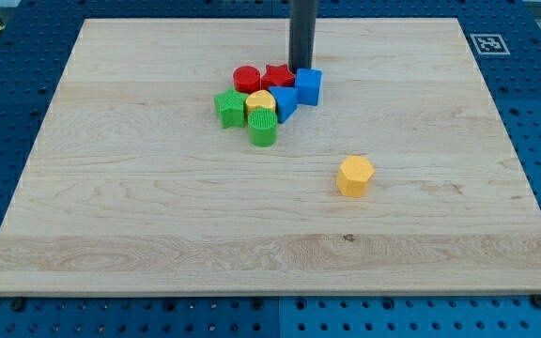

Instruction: Separate the green circle from a group of blocks

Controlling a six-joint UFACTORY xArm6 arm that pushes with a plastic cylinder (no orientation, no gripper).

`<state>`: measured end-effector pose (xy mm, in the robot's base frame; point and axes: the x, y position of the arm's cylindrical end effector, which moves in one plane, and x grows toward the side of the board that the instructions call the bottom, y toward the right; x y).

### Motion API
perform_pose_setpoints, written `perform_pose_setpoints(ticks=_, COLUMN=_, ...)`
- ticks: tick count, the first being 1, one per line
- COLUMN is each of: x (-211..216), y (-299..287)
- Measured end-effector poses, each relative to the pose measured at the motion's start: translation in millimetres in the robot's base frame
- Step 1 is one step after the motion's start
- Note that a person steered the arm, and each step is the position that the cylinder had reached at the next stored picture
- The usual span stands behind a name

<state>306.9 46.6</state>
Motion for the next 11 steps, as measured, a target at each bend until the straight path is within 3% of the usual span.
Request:
perform_pose_setpoints(ticks=1, x=0, y=41)
perform_pose_setpoints(ticks=2, x=38, y=89)
perform_pose_setpoints(ticks=3, x=94, y=86)
perform_pose_setpoints(ticks=7, x=120, y=-18)
perform_pose_setpoints(ticks=10, x=106, y=-170)
perform_pose_setpoints(ticks=11, x=106, y=-188)
